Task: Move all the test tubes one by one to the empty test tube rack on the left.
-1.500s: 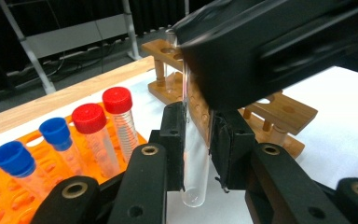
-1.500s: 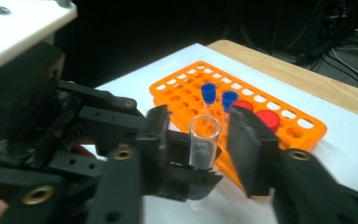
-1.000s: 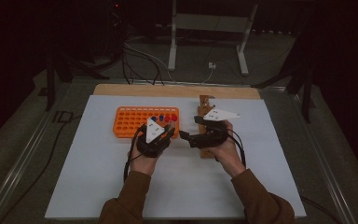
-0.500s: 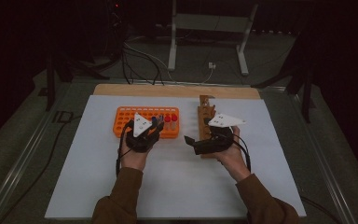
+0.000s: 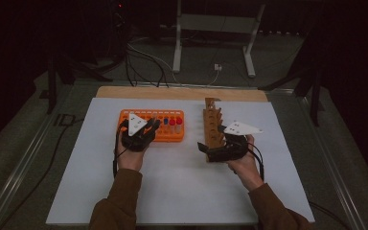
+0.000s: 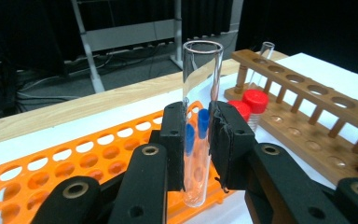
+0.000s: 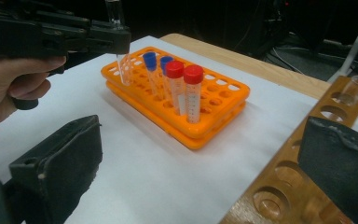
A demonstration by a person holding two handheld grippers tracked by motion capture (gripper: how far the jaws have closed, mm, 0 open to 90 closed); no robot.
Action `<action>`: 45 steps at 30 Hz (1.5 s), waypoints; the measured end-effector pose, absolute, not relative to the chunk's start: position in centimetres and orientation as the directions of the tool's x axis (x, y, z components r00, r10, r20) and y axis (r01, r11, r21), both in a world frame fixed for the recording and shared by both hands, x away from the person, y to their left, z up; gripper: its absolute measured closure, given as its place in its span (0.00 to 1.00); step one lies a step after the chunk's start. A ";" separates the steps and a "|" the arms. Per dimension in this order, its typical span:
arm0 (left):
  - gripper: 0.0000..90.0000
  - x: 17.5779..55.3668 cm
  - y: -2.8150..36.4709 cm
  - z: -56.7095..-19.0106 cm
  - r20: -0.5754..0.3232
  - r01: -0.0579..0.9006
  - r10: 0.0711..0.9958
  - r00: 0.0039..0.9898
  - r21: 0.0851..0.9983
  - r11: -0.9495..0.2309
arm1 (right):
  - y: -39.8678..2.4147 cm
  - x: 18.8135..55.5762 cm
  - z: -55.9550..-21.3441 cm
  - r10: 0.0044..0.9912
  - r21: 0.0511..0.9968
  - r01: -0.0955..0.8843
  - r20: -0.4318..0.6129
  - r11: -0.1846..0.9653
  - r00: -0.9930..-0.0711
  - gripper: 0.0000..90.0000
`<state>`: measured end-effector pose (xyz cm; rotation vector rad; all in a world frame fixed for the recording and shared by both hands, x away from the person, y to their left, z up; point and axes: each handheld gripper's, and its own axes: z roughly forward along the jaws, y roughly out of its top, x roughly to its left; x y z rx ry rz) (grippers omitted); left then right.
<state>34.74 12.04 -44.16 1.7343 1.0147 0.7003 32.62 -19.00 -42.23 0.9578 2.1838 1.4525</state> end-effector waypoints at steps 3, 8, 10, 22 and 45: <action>0.84 35.1 12.1 -44.4 0.018 0.316 0.877 0.479 0.929 -0.191 | -19.6 32.4 -42.3 0.703 0.909 0.345 0.087 0.234 -0.706 0.00; 0.84 35.8 12.2 -45.0 0.027 0.332 0.890 0.455 0.922 -0.198 | -20.8 32.0 -42.7 0.718 0.913 0.347 0.095 0.213 -0.689 0.00; 0.84 36.1 12.3 -45.2 0.027 0.337 0.893 0.450 0.921 -0.198 | -21.3 31.8 -42.8 0.724 0.914 0.347 0.094 0.208 -0.683 0.00; 0.84 37.4 12.4 -46.6 0.010 0.368 0.910 0.414 0.913 -0.177 | -24.0 31.2 -43.6 0.765 0.918 0.354 0.096 0.180 -0.637 0.00; 0.85 37.9 12.2 -49.4 0.029 0.458 0.900 0.435 0.853 -0.249 | -24.8 31.1 -44.2 0.770 0.912 0.369 0.102 0.181 -0.630 0.00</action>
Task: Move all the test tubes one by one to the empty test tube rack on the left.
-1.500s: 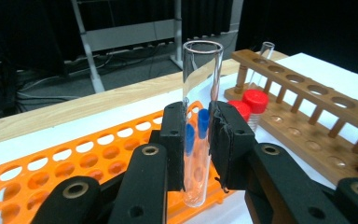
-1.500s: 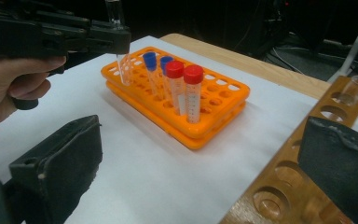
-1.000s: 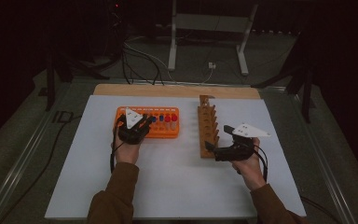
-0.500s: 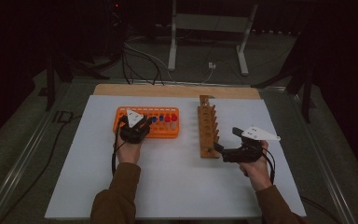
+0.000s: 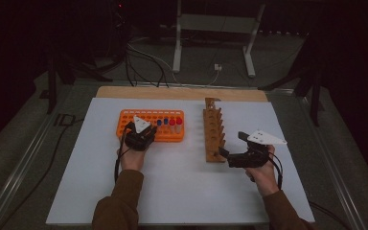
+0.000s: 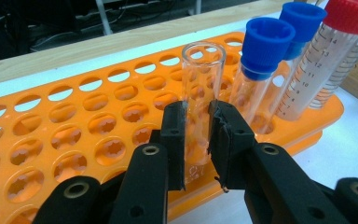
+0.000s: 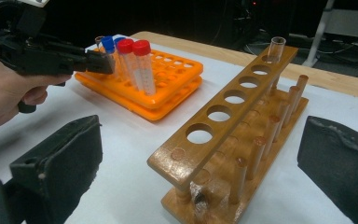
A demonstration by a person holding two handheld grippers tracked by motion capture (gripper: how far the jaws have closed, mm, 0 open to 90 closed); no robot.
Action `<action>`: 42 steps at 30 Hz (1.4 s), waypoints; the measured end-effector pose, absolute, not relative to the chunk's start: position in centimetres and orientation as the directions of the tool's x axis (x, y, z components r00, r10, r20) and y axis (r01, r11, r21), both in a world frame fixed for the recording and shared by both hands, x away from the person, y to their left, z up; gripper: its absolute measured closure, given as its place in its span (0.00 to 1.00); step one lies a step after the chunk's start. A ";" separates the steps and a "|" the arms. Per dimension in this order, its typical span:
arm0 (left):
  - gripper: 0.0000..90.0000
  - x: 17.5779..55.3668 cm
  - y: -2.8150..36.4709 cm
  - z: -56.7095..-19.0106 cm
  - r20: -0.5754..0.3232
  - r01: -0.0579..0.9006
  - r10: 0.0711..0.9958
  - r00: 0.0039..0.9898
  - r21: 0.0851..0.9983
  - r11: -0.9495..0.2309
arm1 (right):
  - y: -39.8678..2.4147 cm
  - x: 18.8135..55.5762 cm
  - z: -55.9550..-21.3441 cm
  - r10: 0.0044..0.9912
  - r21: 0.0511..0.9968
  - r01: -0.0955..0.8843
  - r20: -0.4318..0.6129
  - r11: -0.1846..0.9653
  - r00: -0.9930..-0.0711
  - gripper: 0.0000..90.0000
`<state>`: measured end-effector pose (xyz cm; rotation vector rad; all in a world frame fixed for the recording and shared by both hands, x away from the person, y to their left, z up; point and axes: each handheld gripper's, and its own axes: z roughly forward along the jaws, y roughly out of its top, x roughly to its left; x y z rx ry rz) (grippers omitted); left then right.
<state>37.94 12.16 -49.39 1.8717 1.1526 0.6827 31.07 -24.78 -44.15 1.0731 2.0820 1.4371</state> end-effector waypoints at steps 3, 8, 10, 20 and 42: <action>0.85 38.0 12.2 -49.4 0.026 0.465 0.901 0.434 0.850 -0.249 | -24.7 31.1 -44.2 0.769 0.912 0.368 0.101 0.182 -0.632 0.00; 0.85 38.0 12.2 -49.7 0.029 0.479 0.896 0.443 0.837 -0.264 | -24.7 31.1 -44.2 0.769 0.911 0.371 0.104 0.181 -0.630 0.00; 0.85 38.0 12.3 -49.8 0.023 0.478 0.896 0.444 0.840 -0.258 | -24.7 31.1 -44.3 0.769 0.910 0.372 0.104 0.182 -0.631 0.00; 0.73 37.9 12.8 -49.7 0.000 0.494 0.905 0.426 0.837 -0.233 | -24.6 31.0 -44.4 0.764 0.908 0.373 0.100 0.191 -0.637 0.00; 0.02 32.2 17.3 -46.7 -0.143 0.446 0.904 0.403 0.893 -0.057 | -24.4 31.1 -43.9 0.764 0.915 0.361 0.103 0.178 -0.636 0.00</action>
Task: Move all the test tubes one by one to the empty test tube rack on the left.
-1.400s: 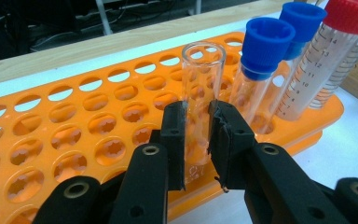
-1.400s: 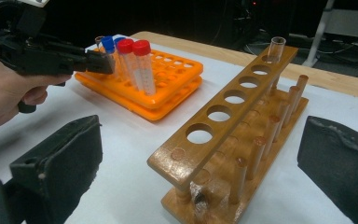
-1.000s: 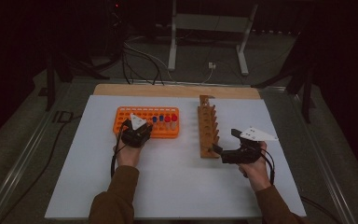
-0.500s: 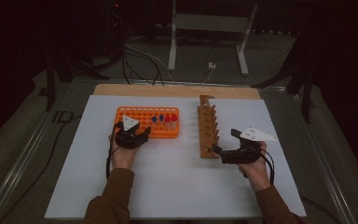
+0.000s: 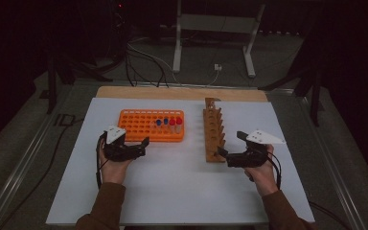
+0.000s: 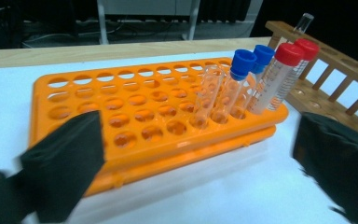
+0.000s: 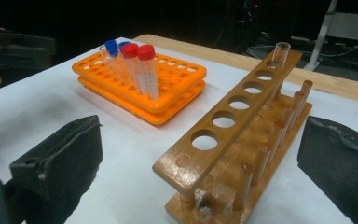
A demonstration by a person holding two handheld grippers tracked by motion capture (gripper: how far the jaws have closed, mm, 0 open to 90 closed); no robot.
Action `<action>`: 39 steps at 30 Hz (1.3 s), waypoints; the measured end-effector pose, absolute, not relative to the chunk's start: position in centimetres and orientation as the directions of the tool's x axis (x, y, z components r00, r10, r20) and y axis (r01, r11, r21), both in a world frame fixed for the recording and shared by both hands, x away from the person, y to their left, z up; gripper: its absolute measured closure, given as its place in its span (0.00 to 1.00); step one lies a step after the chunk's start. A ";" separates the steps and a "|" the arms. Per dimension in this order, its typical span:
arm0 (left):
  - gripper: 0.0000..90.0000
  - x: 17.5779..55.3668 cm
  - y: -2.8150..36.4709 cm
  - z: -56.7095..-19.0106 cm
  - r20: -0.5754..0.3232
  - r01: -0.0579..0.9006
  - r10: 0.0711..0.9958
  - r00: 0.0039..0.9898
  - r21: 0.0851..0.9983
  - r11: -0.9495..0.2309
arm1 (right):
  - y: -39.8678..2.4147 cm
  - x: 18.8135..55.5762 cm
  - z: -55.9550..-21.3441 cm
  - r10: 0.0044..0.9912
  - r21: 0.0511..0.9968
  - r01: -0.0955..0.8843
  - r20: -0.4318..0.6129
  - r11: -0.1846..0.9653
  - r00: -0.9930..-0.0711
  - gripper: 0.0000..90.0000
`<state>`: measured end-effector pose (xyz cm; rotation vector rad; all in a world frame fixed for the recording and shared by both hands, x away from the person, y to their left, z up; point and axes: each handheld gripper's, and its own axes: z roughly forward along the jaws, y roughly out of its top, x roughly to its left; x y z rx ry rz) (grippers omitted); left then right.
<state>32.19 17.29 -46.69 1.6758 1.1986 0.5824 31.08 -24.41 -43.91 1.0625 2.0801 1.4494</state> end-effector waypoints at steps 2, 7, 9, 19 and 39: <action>0.00 31.2 17.8 -46.5 -0.142 0.429 0.904 0.404 0.902 -0.050 | -24.4 31.2 -43.7 0.765 0.917 0.358 0.102 0.176 -0.636 0.00; 0.00 29.2 19.0 -45.9 -0.142 0.407 0.907 0.396 0.913 -0.034 | -24.4 31.6 -43.3 0.760 0.917 0.357 0.101 0.179 -0.642 0.00; 0.00 28.1 19.5 -45.9 -0.162 0.396 0.904 0.396 0.918 -0.009 | -24.4 31.9 -43.2 0.760 0.917 0.355 0.100 0.179 -0.642 0.00; 0.00 25.5 20.2 -45.6 -0.065 0.345 0.919 0.388 0.935 -0.080 | -24.5 34.0 -42.0 0.769 0.919 0.357 0.106 0.167 -0.631 0.00; 0.00 26.1 19.6 -46.6 -0.019 0.342 0.943 0.332 0.934 -0.102 | -22.2 42.1 -42.3 0.815 0.897 0.418 0.133 0.143 -0.564 0.07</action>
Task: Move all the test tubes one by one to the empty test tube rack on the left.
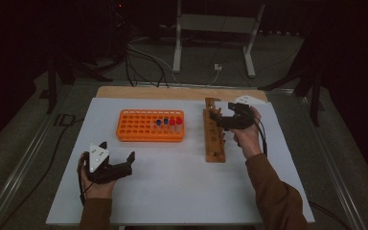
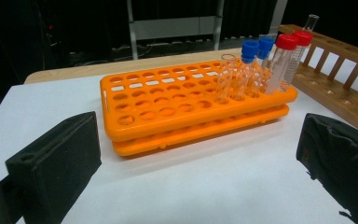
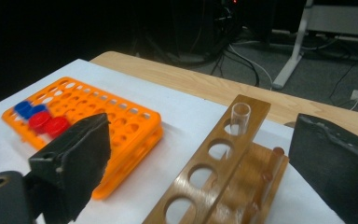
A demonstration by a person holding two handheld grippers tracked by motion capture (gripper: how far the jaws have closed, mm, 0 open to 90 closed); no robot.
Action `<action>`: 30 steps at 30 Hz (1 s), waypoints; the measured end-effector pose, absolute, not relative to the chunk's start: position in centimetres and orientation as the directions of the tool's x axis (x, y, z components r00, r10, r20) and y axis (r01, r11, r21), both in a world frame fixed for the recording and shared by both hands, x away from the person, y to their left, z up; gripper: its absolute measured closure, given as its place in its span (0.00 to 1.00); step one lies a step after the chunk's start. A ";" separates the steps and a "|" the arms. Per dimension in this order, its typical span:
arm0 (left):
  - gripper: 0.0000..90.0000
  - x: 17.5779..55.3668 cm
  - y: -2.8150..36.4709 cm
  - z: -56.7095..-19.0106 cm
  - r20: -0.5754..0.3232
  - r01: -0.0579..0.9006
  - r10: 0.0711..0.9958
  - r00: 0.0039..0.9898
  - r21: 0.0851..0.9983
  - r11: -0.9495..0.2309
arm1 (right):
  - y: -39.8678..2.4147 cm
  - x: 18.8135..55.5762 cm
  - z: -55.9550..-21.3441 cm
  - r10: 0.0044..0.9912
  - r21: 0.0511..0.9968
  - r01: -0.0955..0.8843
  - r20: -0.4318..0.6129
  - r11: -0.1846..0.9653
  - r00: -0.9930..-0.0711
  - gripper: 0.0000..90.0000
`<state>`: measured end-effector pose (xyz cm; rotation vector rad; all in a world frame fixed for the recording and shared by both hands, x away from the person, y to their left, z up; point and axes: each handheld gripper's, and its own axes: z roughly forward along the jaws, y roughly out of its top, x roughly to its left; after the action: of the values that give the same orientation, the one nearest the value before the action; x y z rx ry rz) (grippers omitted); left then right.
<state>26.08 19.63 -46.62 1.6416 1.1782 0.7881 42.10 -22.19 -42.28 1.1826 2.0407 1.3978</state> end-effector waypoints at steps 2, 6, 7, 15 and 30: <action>0.00 26.2 19.6 -46.7 -0.020 0.342 0.942 0.334 0.934 -0.101 | -21.8 43.1 -42.5 0.824 0.892 0.427 0.130 0.145 -0.551 0.07; 0.00 26.3 19.4 -46.7 -0.013 0.342 0.941 0.337 0.933 -0.110 | -21.0 44.6 -42.8 0.838 0.883 0.436 0.100 0.174 -0.537 0.09; 0.00 26.3 19.3 -46.7 -0.013 0.343 0.941 0.338 0.933 -0.110 | -20.9 45.1 -42.9 0.844 0.879 0.442 0.096 0.177 -0.528 0.12; 0.00 26.4 19.1 -46.9 -0.014 0.348 0.937 0.348 0.930 -0.115 | -20.3 47.7 -44.1 0.874 0.865 0.469 0.078 0.180 -0.480 0.42; 0.01 26.3 19.2 -47.0 -0.016 0.351 0.941 0.338 0.930 -0.110 | -18.9 49.4 -45.8 0.881 0.820 0.517 0.033 0.245 -0.471 0.83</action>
<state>26.26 19.21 -47.03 1.6560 1.1780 0.7810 49.41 -18.94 -45.77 1.2748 2.0857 1.1160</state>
